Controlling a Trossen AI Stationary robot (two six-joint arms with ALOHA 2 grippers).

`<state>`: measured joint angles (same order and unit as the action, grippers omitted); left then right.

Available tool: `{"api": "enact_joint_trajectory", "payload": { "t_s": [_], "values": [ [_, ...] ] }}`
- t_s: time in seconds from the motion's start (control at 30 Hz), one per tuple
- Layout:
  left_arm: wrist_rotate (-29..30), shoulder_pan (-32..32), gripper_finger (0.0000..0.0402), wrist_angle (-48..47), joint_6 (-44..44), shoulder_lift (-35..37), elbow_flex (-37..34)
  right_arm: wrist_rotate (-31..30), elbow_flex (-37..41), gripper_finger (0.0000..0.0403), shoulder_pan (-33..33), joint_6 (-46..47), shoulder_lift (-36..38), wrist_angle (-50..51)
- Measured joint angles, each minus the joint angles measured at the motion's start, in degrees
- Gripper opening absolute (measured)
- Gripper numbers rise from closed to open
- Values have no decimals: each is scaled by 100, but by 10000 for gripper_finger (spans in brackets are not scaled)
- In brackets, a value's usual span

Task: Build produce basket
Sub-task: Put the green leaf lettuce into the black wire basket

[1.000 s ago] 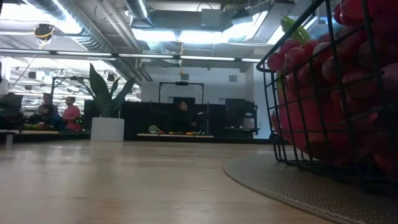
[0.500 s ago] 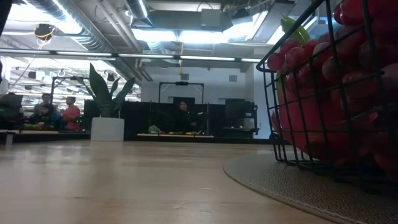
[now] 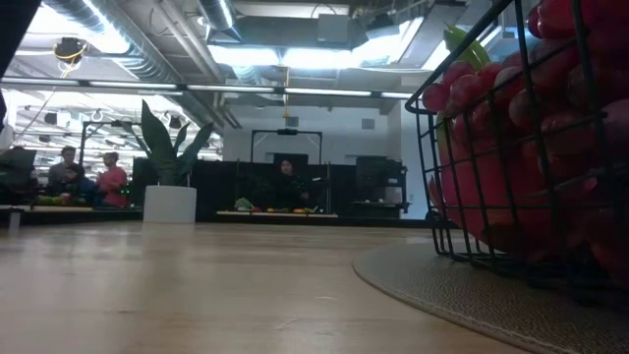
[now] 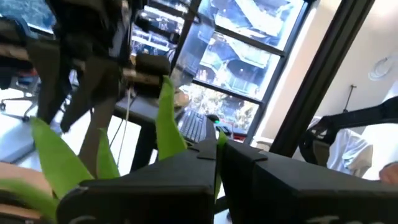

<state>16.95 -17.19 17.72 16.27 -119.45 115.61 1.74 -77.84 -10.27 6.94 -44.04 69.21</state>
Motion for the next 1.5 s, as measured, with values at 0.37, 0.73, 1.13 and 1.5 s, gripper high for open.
{"api": "enact_joint_trajectory", "payload": {
  "t_s": [0.37,0.73,1.13,1.5],
  "values": [
    [0,8,0,36,571,-233,-4,0,0,58,0,-253,11,0],
    [-285,-52,0,-27,1415,-391,1,0,2,58,-1,-315,10,0],
    [-323,-192,0,-127,2124,-757,-4,-1,2,58,-1,-446,8,8],
    [-449,-166,0,-336,2449,-959,2,-2,4,58,-1,-448,8,13]
  ]
}}
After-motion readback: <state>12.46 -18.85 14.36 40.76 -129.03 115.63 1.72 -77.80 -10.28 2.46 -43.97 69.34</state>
